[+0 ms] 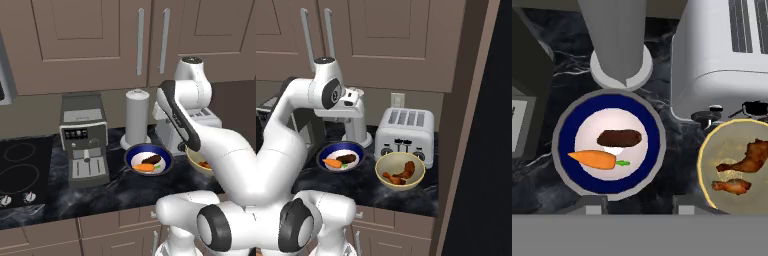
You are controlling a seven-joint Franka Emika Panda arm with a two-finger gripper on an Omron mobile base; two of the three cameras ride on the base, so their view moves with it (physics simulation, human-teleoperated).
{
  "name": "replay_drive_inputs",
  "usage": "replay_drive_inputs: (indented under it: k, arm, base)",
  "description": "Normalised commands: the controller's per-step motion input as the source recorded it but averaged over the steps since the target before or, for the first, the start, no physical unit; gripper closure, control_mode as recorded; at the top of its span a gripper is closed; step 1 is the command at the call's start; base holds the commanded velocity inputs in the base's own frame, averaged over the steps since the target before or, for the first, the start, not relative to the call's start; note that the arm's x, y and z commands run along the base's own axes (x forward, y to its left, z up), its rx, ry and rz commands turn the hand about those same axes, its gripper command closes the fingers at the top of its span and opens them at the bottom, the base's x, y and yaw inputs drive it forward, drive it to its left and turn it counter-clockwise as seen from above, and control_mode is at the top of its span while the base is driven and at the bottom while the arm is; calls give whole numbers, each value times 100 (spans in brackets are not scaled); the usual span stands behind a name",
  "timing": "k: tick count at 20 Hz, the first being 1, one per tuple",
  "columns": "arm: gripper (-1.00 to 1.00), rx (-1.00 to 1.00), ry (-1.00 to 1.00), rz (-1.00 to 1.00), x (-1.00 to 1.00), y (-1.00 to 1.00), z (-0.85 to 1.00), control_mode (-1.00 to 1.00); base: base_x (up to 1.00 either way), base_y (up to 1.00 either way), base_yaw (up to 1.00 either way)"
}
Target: Place the bowl with the sweet potato and carrot on the top shelf of the fridge. Place the bowl with the chicken drumsticks on the second highest shelf of the fridge.
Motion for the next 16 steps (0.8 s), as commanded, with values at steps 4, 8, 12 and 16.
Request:
replay_drive_inputs:
  k: [4,8,12,16]
  arm:
    - [-100,5,-1,0,-14,-18,-2,-100]
    - [-100,21,-9,-23,-97,-97,-15,-100]
    - [-100,12,0,-43,-80,-90,-25,-100]
    - [-100,9,0,-48,-70,-92,-39,-100]
  base:
    - [0,0,0]
    - [0,0,0]
    - [0,0,0]
    - [0,0,0]
